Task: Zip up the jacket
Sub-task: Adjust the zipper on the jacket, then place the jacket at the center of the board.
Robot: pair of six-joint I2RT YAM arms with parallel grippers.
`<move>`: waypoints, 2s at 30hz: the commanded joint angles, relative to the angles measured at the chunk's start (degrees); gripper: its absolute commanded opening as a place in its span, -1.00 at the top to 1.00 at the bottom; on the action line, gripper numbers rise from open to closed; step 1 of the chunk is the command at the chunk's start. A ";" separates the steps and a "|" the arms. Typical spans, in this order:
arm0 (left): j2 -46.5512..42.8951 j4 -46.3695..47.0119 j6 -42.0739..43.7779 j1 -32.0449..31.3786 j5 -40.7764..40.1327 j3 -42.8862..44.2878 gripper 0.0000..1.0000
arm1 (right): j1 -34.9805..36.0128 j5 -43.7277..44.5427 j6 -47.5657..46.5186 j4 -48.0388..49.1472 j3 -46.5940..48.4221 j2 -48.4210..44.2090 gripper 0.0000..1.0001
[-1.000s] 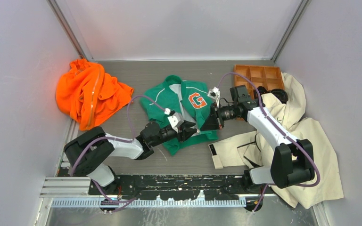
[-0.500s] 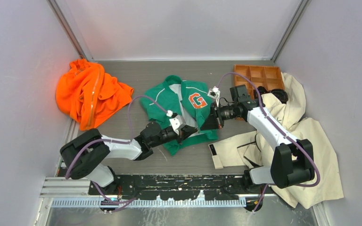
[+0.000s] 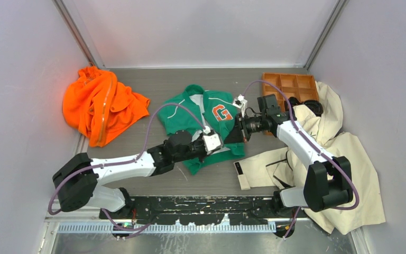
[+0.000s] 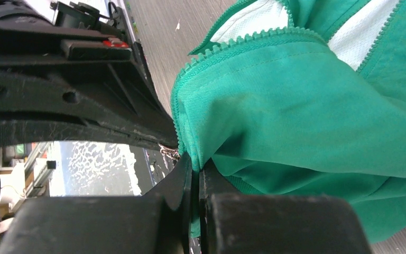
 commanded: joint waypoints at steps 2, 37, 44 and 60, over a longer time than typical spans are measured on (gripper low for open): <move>-0.04 -19.45 3.92 -3.23 -1.49 9.05 1.00 | -0.23 4.01 3.06 6.12 0.15 -1.60 0.98; 1.19 -36.44 -8.19 -7.20 4.21 15.82 0.35 | -0.24 1.99 4.04 9.47 -1.31 -3.35 0.98; -14.80 -31.79 -15.34 -5.19 -2.55 5.37 0.03 | -0.23 -0.28 -1.73 6.98 -1.65 -4.65 0.98; -15.54 -20.46 -30.94 3.87 -2.87 0.83 -0.25 | -0.22 1.66 -26.16 -23.83 5.13 3.55 0.95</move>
